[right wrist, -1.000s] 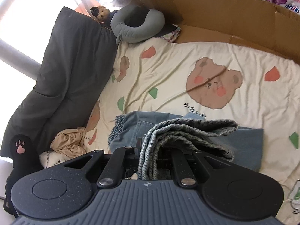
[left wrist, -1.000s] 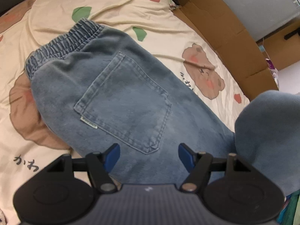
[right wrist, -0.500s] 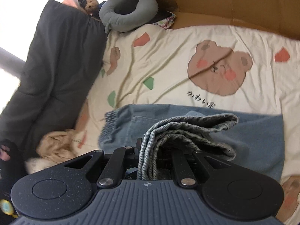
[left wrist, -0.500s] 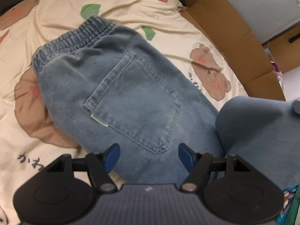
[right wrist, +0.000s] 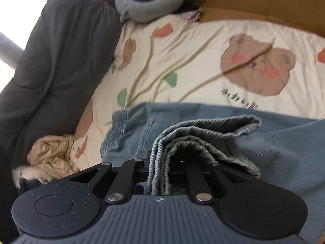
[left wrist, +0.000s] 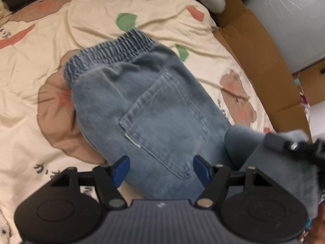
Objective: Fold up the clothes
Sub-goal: 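Lower the held jeans leg onto the jeans seat and open the right tool, then grasp the folded jeans layers by the waistband with the left tool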
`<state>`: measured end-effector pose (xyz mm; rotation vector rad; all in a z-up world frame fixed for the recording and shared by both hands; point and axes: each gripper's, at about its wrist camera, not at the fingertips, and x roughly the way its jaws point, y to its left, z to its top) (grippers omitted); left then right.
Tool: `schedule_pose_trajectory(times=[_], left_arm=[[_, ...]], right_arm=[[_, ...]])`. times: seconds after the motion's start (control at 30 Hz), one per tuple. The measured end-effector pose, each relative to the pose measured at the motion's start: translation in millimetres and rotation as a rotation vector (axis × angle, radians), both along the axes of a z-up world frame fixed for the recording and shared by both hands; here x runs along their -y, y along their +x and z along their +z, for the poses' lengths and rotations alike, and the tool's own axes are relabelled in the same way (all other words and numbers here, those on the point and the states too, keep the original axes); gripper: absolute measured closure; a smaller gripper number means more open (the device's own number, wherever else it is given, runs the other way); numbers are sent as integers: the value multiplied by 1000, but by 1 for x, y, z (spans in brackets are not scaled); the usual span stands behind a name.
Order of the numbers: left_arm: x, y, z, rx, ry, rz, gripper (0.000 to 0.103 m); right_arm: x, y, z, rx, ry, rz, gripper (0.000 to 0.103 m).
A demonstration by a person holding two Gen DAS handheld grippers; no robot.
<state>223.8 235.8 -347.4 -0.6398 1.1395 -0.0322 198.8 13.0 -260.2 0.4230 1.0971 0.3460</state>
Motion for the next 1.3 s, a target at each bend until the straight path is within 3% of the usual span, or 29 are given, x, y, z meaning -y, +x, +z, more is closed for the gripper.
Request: schedule_pose_trajectory(times=[0.23,0.3,0.37,0.47,0.57,0.87,1.3], left_arm=[[-1,-1,-8,43,32,35,32],[-1,-2,-13,52,44,49,32],[-5,-3,-19,51,38,82,32],[-14,-7,-22,69,23,143,32],[-23,-13,-24,89,14,196,32],[-52,-32,-12,140,31,295,32],[-33,-23,-15,179,0,210,32]], right_arm=[[-23,4,-37,-40,30,31,88],[-30,3,-44,-52,41,41,81],[-38,4,-50,-58,57,57,67],[-51,6,-51,-53,71,93,63],[-60,5,-48,-65,109,128,63],[-56,0,-24,12,132,206,62],[-6,6,-49,60,-21,275,62]])
